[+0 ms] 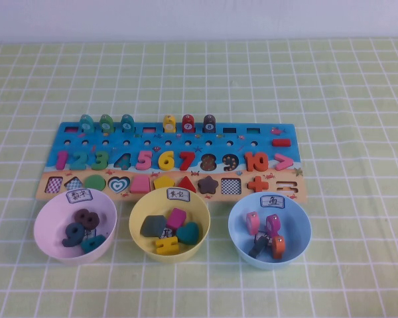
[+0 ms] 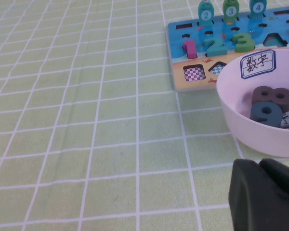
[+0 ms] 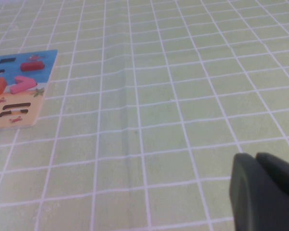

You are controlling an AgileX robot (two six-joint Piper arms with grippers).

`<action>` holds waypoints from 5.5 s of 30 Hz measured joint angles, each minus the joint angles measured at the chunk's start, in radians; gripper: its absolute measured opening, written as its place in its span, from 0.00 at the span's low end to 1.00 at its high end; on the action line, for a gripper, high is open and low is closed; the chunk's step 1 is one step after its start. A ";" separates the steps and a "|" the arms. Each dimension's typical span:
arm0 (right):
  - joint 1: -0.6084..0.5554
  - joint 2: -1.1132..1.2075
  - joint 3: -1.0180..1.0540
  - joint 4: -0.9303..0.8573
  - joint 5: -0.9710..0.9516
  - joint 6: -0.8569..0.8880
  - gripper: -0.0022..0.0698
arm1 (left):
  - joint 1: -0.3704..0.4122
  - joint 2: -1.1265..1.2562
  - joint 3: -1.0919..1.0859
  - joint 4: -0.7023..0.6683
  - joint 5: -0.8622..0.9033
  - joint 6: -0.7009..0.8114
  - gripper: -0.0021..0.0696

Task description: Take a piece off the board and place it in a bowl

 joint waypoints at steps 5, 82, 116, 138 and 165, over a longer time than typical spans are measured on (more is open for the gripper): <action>0.000 0.000 0.000 0.000 0.000 0.000 0.01 | 0.000 0.000 0.000 0.000 0.000 0.000 0.02; 0.000 0.275 -0.291 0.773 0.207 -0.368 0.01 | 0.000 0.000 0.000 0.000 0.000 0.000 0.02; 0.342 1.680 -1.676 0.119 0.870 -0.412 0.01 | 0.000 0.000 0.000 0.000 0.000 0.000 0.02; 0.474 2.221 -2.309 0.144 0.872 -0.472 0.25 | 0.000 0.000 0.000 0.000 0.000 0.000 0.02; 0.477 2.410 -2.336 0.240 0.508 -0.345 0.60 | 0.000 0.000 0.000 0.001 0.002 0.000 0.02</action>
